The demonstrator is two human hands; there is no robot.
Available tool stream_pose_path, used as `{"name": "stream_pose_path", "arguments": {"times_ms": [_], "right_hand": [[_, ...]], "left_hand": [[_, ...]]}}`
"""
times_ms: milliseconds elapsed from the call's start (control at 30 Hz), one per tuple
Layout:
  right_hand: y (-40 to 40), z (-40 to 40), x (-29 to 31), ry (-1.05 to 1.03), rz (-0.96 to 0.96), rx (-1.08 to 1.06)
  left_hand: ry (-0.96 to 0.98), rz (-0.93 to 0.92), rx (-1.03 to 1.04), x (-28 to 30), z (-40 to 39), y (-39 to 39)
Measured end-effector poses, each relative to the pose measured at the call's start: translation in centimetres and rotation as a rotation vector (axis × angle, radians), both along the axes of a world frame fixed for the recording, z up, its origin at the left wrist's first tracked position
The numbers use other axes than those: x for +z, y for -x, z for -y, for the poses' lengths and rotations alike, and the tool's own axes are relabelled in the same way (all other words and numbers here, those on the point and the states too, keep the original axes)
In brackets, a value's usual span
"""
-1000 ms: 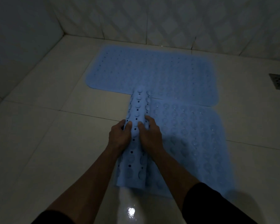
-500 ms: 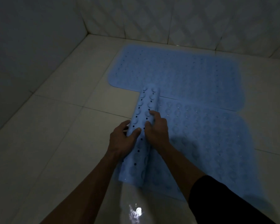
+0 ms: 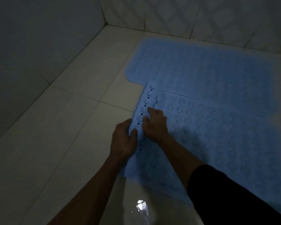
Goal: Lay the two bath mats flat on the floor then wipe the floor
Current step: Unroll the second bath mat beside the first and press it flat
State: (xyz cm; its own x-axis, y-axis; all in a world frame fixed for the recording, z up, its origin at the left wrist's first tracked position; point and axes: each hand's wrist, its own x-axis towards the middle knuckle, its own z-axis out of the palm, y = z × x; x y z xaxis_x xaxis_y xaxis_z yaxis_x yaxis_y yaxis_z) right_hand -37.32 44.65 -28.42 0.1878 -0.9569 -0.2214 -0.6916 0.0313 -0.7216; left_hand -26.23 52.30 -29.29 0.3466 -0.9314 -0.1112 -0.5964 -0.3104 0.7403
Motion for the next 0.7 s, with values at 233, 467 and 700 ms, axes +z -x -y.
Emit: {"name": "stream_pose_path", "arguments": {"times_ms": [233,467,700], "right_hand": [[-1.2,1.1,-0.8,0.084,0.058,0.091],[-2.2,1.7,-1.7,0.035,-0.076,0.324],[-2.0,2.3,-2.7,0.071,-0.311,0.441]], "left_hand": [[-0.106,0.151,-0.079,-0.7,-0.4,-1.6],[-0.154,0.268,0.003,0.2,-0.2,-3.5],[-0.234,0.535,-0.035,-1.1,0.1,-5.2]]}}
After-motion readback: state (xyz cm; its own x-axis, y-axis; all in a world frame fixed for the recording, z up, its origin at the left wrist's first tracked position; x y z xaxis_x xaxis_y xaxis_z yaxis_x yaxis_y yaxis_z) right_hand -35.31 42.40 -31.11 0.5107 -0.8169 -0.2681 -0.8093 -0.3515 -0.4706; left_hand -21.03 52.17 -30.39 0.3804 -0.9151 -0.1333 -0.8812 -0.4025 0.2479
